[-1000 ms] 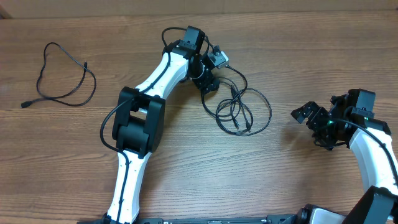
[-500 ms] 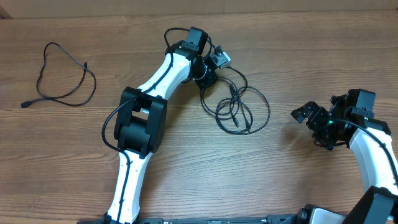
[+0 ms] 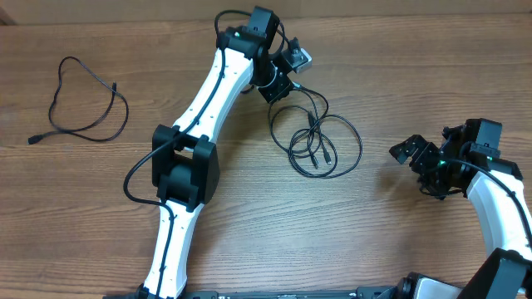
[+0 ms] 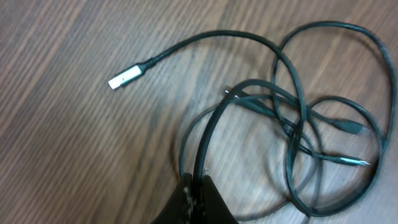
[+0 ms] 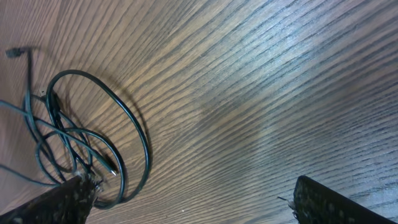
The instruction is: Untangle cables
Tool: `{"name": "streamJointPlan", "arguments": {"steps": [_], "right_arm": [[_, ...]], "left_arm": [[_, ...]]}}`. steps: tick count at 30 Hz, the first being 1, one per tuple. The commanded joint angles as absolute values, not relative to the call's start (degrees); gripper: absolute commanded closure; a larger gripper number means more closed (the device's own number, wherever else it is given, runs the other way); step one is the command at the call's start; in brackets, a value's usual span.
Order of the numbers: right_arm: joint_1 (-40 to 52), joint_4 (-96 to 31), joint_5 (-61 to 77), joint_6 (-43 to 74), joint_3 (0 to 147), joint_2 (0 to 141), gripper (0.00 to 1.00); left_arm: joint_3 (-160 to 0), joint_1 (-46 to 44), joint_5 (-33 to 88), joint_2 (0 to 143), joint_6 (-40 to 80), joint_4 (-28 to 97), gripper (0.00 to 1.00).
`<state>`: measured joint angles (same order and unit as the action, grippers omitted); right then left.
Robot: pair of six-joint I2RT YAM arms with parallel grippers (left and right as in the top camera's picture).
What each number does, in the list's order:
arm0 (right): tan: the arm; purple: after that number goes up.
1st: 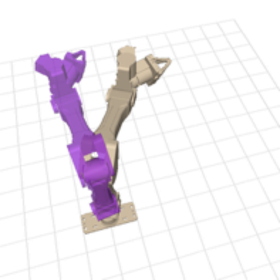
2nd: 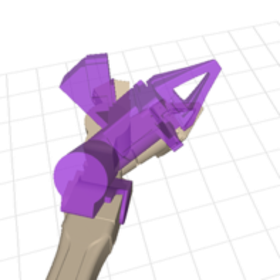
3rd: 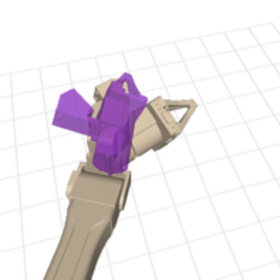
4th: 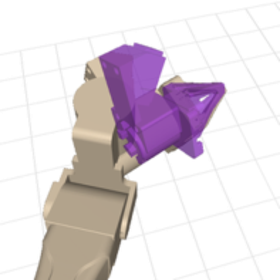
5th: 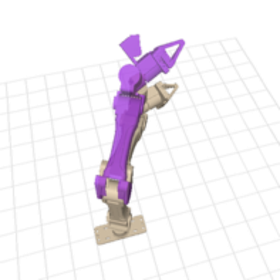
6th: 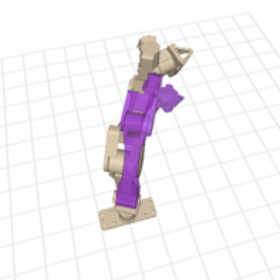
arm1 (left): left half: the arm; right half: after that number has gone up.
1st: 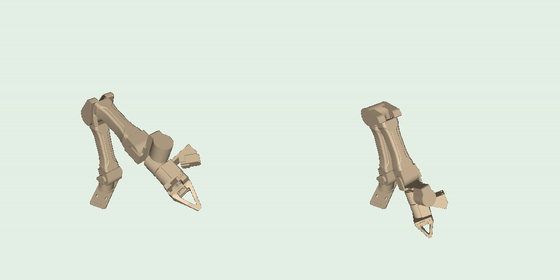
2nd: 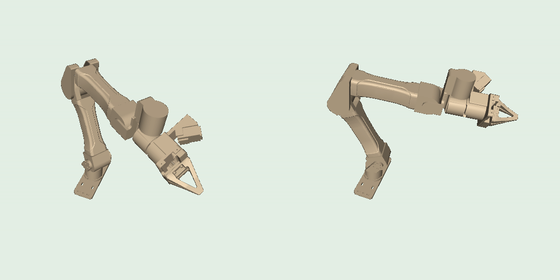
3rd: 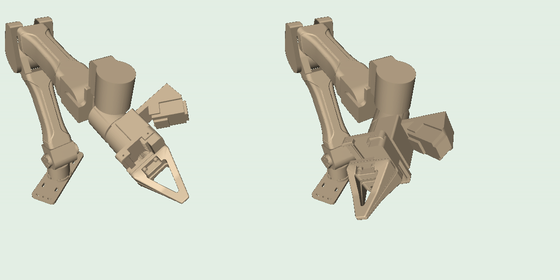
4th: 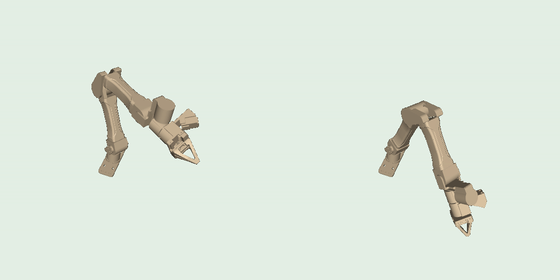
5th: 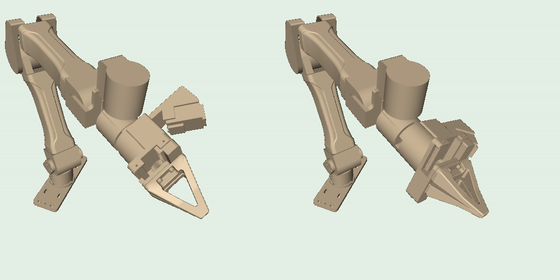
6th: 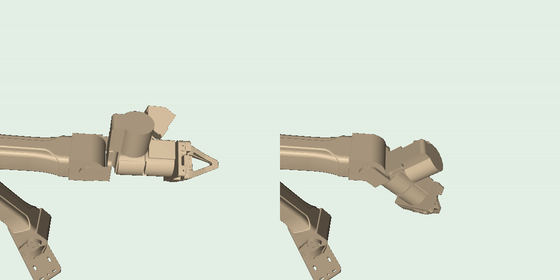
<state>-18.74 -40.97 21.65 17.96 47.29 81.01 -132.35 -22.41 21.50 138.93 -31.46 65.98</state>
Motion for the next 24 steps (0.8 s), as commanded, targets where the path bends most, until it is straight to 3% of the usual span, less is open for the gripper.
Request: {"name": "streamJointPlan", "arguments": {"steps": [1, 8, 13, 21, 24], "right_arm": [[-18.81, -40.60, 21.93, 17.45, 47.22, 81.10, 0.00], [-18.81, -40.58, 21.93, 17.45, 47.22, 81.10, 0.00], [-18.81, -39.99, 21.93, 17.47, 47.22, 81.10, 0.00], [-18.81, -39.46, 22.74, 17.45, 47.22, 81.08, 0.00], [-18.81, -38.61, 31.92, 13.58, 47.22, 81.08, 0.00]], "left_arm": [[-139.96, -22.63, 22.52, 137.86, -30.33, 71.26, 0.96], [-160.97, -22.48, 22.55, 136.86, -24.43, 81.82, 0.96], [-179.54, -22.59, 22.72, 131.61, -15.66, 80.97, 0.96], [-179.85, -22.59, 29.04, 116.84, -11.05, 67.26, 0.96], [-179.85, -22.59, 28.97, 113.62, -10.02, 64.95, 0.96]]}}
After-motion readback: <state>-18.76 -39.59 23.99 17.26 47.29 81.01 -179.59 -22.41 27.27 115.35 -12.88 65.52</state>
